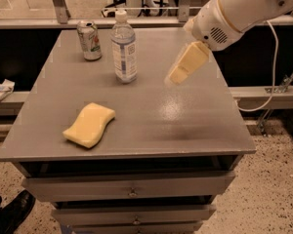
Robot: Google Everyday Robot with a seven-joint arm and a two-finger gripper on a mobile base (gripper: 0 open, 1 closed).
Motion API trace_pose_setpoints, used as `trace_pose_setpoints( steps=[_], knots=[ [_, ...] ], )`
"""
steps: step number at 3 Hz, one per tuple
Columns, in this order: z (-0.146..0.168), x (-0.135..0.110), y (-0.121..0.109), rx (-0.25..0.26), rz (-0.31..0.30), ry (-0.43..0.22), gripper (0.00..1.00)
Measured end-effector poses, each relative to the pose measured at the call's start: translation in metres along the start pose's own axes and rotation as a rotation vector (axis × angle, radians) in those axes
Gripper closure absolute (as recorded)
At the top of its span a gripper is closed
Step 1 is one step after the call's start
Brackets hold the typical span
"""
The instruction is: Knock blue plastic bottle over
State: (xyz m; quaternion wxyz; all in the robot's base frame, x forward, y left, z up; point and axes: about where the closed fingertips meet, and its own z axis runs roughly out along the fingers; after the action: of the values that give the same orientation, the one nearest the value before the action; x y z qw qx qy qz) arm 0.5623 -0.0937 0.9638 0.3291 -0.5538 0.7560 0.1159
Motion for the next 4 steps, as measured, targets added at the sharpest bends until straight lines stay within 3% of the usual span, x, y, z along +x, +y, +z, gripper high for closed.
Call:
trace_pose_setpoints(
  steps=[2, 4],
  knots=[
    [0.005, -0.004, -0.002, 0.011, 0.003, -0.025, 0.00],
    [0.064, -0.042, -0.042, 0.099, 0.039, -0.223, 0.00]
  ],
)
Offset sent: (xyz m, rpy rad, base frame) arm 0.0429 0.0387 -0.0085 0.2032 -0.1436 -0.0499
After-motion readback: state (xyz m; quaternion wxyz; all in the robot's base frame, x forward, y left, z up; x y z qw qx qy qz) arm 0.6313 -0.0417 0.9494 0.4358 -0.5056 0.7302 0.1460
